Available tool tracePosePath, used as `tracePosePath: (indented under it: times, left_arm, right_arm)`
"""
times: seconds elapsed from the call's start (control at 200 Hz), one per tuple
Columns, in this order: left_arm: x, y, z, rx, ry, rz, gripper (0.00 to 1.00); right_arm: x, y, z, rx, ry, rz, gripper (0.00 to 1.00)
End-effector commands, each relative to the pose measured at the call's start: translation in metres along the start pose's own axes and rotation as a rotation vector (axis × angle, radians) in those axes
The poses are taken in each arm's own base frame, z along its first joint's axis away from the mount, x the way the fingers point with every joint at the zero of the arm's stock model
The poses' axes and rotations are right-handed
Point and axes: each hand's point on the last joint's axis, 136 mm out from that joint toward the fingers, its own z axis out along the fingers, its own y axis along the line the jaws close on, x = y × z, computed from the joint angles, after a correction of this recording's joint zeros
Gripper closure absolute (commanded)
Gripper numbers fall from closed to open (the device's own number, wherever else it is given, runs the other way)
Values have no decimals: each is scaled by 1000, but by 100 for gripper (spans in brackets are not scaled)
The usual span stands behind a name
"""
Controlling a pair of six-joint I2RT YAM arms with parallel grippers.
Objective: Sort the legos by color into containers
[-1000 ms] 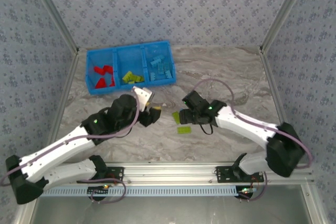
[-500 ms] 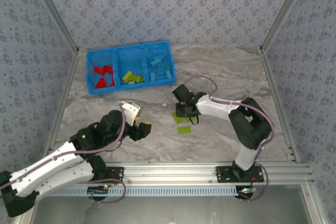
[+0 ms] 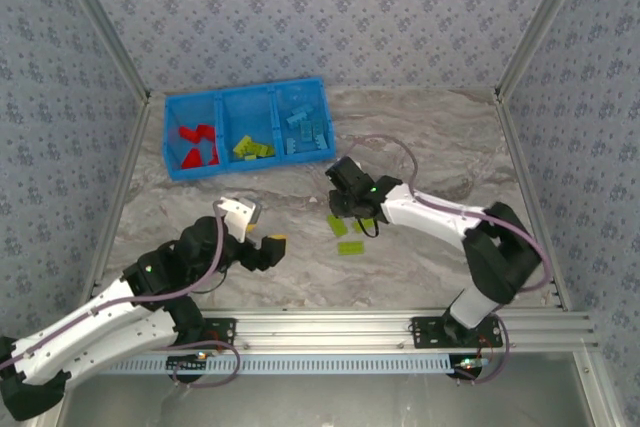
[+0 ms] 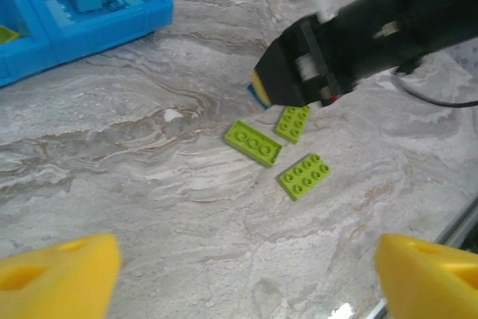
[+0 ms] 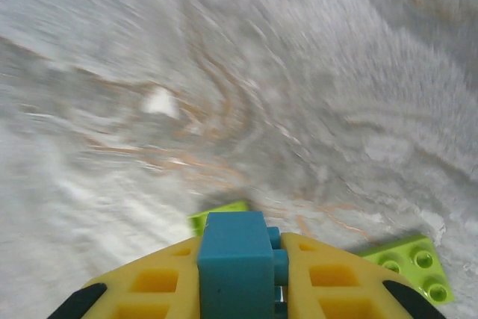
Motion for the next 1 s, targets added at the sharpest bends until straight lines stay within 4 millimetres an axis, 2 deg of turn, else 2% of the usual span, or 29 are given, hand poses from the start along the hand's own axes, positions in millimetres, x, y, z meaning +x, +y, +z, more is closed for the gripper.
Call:
tracePosePath:
  times: [0.0, 0.035, 0.045, 0.075, 0.18, 0.305, 0.4, 0.475, 0.59, 0.76, 0.82, 0.889, 0.994]
  left_arm:
    - [-14, 21, -11, -125, -61, -85, 1]
    - [-16, 27, -13, -161, -71, -97, 1]
    - [-16, 29, -13, -169, -75, -99, 1]
    - [-18, 33, -15, -194, -83, -106, 1]
    - [-20, 42, -19, -246, -98, -131, 1]
    - [-17, 48, -21, -285, -85, -156, 1]
    - [-15, 52, -21, -307, -78, -189, 1]
    - [-14, 53, -21, -313, -75, -208, 1]
    - [-12, 52, -19, -312, -59, -226, 1]
    - [-4, 52, -11, -344, -1, -250, 1]
    - [0, 53, -6, -357, 22, -267, 1]
    - [5, 50, 2, -356, 43, -294, 1]
    - [11, 48, 14, -361, 60, -360, 1]
  right_arm:
    - [-51, 29, -31, -89, -162, -51, 78]
    - [-57, 36, -28, -102, -173, -66, 78]
    - [-68, 42, -32, -114, -197, -65, 78]
    - [-81, 48, -32, -120, -222, -72, 78]
    - [-117, 64, -16, -108, -278, -108, 78]
    - [-160, 68, 10, -72, -358, -116, 78]
    - [-183, 67, 38, -26, -378, -130, 79]
    - [-193, 68, 61, -4, -373, -143, 78]
    - [-197, 65, 99, 24, -335, -130, 78]
    - [-206, 64, 131, 22, -280, -125, 65]
    - [-213, 66, 133, 9, -275, -126, 57]
    - [-218, 64, 132, 14, -265, -132, 53]
    - [-224, 61, 114, 11, -264, -140, 49]
